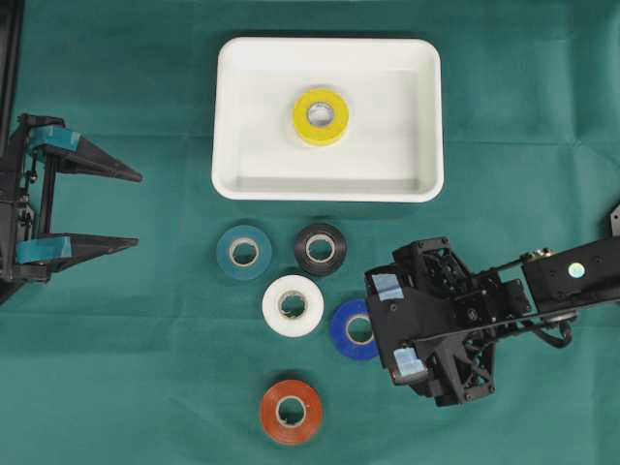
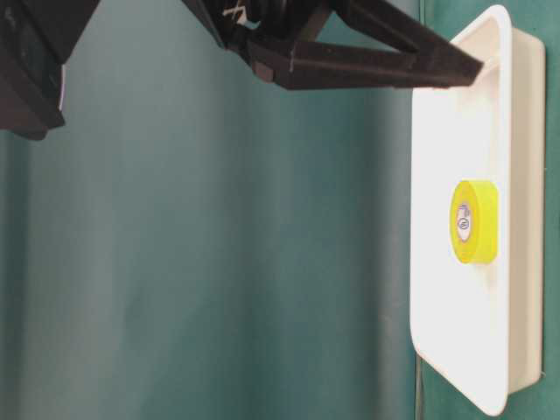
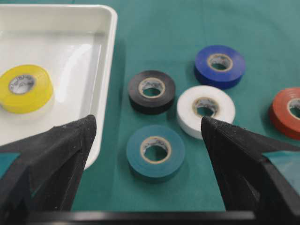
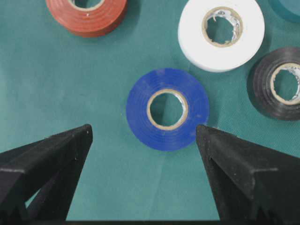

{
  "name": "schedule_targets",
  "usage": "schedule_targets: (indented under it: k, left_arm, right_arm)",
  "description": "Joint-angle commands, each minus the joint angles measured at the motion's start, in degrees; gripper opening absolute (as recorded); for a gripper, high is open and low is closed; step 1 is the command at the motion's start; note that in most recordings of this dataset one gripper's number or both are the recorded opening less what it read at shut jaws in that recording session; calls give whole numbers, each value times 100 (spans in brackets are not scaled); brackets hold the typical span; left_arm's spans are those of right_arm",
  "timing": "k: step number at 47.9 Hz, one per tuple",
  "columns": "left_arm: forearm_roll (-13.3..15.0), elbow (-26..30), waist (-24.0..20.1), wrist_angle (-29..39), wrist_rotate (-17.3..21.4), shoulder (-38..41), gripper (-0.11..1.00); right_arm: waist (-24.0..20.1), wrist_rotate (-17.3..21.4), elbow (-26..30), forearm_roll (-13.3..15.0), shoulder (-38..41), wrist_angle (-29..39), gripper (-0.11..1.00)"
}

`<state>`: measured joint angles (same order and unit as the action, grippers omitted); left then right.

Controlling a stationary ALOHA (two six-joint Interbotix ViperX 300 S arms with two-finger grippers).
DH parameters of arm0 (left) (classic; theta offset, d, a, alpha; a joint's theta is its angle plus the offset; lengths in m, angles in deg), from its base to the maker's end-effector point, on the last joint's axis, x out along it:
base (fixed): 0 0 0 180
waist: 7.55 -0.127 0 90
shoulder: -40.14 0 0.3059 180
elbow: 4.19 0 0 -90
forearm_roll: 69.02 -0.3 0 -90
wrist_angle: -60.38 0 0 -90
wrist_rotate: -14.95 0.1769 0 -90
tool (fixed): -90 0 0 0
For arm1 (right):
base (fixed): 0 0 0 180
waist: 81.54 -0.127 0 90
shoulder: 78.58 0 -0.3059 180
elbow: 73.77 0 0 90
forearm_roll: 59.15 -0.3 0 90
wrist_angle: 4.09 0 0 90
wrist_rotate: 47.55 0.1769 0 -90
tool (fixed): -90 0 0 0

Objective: Pick up the tape from a random location and place it into the white case.
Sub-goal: 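Position the right gripper above the blue tape roll and lower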

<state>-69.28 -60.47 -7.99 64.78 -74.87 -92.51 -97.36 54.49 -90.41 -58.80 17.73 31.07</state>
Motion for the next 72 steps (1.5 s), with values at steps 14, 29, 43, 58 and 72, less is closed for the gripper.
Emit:
schedule_targets:
  k: [14,29,43,58,72]
  left_arm:
    - [0,62,9,-9,18,44,98]
    - [9,62,9,0,18,44,98]
    - [9,62,9,0,9,44,98]
    - [0,62,9,0,9,44,98]
    - [9,53,0,0,9,44,98]
  right_arm:
    - [-9,26,149,0,-70,-26,92]
    - [0,26,132,9,-62,-26,92]
    - [-9,26,105,18,-62,-35,92]
    - [-9,26,105,18,255,-185,92]
    - [0,35,97,18,703,-466,92]
